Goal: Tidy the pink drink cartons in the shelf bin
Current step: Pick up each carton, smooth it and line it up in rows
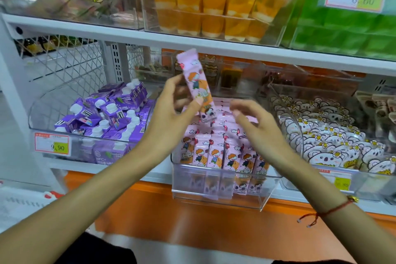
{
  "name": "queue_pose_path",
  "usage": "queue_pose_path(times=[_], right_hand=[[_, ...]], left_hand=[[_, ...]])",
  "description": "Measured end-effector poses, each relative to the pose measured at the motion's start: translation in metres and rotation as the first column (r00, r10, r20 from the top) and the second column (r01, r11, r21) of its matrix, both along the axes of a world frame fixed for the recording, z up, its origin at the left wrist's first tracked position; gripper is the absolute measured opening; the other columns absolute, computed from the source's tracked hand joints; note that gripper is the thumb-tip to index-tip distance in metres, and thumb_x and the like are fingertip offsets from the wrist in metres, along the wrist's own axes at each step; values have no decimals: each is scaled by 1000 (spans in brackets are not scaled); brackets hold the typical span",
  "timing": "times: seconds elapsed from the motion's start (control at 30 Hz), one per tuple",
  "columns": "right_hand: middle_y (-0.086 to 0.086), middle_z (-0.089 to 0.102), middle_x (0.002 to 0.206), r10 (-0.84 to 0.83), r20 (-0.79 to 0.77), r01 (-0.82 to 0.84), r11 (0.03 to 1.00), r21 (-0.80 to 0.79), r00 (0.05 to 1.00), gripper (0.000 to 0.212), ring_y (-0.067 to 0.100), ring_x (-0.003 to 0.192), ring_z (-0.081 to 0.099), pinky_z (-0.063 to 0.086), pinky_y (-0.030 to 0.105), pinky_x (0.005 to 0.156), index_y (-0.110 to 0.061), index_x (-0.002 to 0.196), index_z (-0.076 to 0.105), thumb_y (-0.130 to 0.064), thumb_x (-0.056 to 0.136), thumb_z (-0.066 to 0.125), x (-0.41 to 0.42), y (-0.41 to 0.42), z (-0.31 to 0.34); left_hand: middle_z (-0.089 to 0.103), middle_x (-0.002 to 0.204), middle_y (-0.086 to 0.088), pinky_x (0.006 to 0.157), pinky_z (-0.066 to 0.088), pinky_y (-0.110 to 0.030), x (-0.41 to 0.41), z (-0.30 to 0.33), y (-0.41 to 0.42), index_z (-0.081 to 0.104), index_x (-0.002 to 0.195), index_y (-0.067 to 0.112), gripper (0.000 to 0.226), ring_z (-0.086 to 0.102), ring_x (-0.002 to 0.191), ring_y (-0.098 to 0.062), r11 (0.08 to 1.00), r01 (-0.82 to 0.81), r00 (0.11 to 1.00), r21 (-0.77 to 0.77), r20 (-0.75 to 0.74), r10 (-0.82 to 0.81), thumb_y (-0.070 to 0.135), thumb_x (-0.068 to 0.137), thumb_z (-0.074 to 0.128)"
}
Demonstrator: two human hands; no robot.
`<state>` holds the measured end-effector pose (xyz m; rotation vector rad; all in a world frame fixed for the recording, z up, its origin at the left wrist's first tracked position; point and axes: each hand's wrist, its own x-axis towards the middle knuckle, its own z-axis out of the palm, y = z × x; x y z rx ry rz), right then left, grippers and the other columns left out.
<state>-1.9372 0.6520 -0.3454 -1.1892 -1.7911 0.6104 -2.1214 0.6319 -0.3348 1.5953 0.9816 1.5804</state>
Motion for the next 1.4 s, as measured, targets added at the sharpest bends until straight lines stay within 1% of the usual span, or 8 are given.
queue_pose_path(times=[0.27, 0.47, 0.7, 0.8, 0.9, 1.1, 1.3, 1.4], right_hand=[[2, 42, 138, -97, 734, 22, 994, 111, 672, 57, 23, 127, 31, 27, 35, 101, -20, 138, 43, -50, 90, 52, -10, 19, -22], [-2, 41, 136, 14, 723, -80, 995, 57, 691, 62, 17, 127, 29, 27, 33, 102, -26, 136, 45, -51, 83, 63, 1, 12, -21], [-5, 49, 127, 146, 595, -163, 986, -26, 790, 60, 13, 118, 45, 38, 33, 99, -27, 137, 47, -46, 83, 67, 14, 5, -21], [-6, 49, 131, 136, 592, -169, 986, 1, 794, 60, 13, 120, 45, 38, 34, 100, -28, 137, 47, -46, 83, 67, 15, 5, -23], [-5, 50, 127, 127, 600, -171, 985, 17, 790, 59, 14, 116, 46, 39, 31, 95, -28, 136, 47, -46, 83, 66, 14, 6, -24], [-4, 51, 127, 112, 601, -162, 986, 30, 792, 56, 14, 113, 48, 39, 29, 89, -28, 134, 50, -46, 83, 66, 14, 5, -25], [-4, 51, 130, 89, 619, -157, 986, 56, 780, 58, 12, 112, 47, 34, 24, 83, -28, 138, 46, -47, 85, 63, 14, 2, -25], [-7, 48, 134, 54, 626, -142, 986, 92, 778, 61, 12, 119, 41, 36, 26, 91, -28, 140, 40, -47, 86, 62, 15, -3, -20]], left_hand=[[69, 97, 14, 77, 58, -27, -6, -8, 9, 55, 110, 20, 28, 68, 96, -7, 998, -12, 992, -57, 123, 19, 11, 86, 66], [60, 122, 0, 93, 54, -39, 3, -1, 25, 46, 125, 21, 41, 64, 106, -12, 1000, 3, 997, -16, -74, -4, 12, 89, 64], [63, 109, 5, 75, 57, -26, 17, 8, 58, 47, 122, 26, 43, 68, 89, -6, 975, 205, 919, -85, -325, -221, 5, 88, 64], [64, 112, 0, 86, 53, -35, 16, 8, 71, 54, 120, 19, 36, 63, 99, -12, 980, 160, 785, -116, -587, -198, 18, 87, 68], [58, 112, 5, 82, 49, -33, 14, 7, 77, 58, 120, 23, 44, 60, 100, -13, 999, 45, 468, 4, -884, -18, 33, 80, 74], [56, 75, 25, 52, 31, -14, 23, 5, 81, 70, 101, 34, 26, 57, 77, 2, 999, 14, 316, 29, -948, 23, 30, 77, 76], [68, 115, 13, 68, 40, -21, 22, 14, 86, 67, 117, 33, 26, 58, 99, -3, 993, 104, 127, -52, -990, -65, 35, 92, 60], [64, 123, 12, 81, 43, -28, 17, 24, 78, 62, 121, 31, 29, 59, 107, -9, 996, 90, 199, -2, -980, -20, 38, 95, 53]])
